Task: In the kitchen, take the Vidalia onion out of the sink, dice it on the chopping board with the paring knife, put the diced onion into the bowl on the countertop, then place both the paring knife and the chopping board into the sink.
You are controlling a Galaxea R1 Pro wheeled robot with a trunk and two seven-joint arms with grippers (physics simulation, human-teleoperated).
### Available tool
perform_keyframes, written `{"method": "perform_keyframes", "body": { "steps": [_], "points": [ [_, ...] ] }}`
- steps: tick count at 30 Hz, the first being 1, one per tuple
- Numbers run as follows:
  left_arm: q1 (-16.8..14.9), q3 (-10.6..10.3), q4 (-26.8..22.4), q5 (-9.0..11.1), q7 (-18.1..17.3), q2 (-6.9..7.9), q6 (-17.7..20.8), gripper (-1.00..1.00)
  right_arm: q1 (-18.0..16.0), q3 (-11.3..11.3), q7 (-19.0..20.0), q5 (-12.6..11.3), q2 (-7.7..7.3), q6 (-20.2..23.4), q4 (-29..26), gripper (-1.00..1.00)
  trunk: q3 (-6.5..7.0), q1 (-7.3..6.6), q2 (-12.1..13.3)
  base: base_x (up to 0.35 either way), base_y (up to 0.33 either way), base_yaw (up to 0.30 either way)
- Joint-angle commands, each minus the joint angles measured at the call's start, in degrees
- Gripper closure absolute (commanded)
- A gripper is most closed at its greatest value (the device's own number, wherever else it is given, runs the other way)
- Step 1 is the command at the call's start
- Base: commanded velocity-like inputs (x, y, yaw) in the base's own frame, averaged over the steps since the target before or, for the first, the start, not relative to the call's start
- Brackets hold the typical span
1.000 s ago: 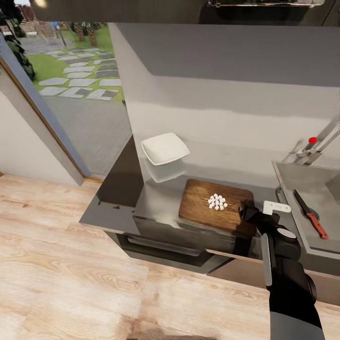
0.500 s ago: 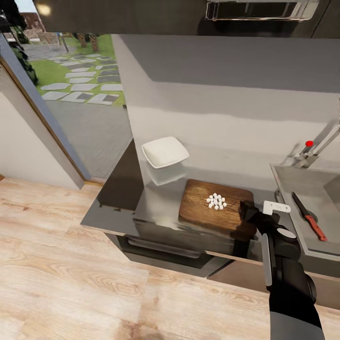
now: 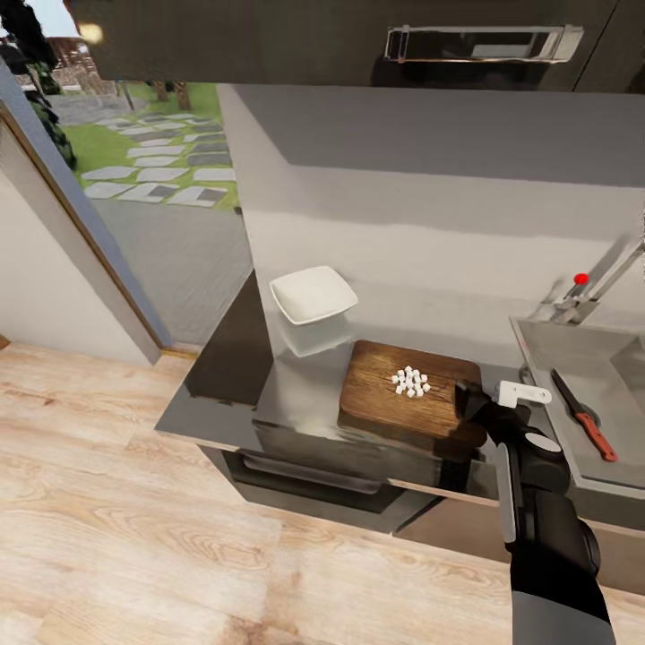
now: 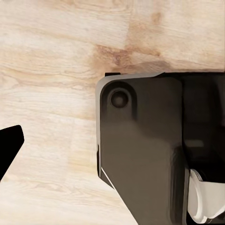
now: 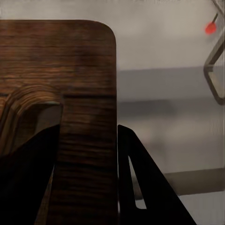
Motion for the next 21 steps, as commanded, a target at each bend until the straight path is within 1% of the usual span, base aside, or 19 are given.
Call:
{"method": "perform_keyframes", "body": {
  "steps": [1,16,21],
  "points": [
    [0.0,-0.1,0.0,0.4,0.0,0.06,-0.1,-1.0,0.0,-0.1,0.2,0.4,0.05,0.3,-0.1,1.0,0.01,0.04,-0.1,0.0,0.0,0.0],
    [0.0,-0.2,-0.1,0.4,0.0,0.06,-0.1,-1.0,0.0,-0.1,0.2,0.5,0.09,0.3,-0.1,1.0,1.38,0.04,-0.1,0.0,0.001,0.0],
    [0.0,-0.1,0.0,0.4,0.0,0.06,-0.1,-1.0,0.0,-0.1,0.2,0.6,0.09,0.3,-0.2,1.0,1.84,0.04,-0.1,0.105,0.133,0.0]
  ]
}}
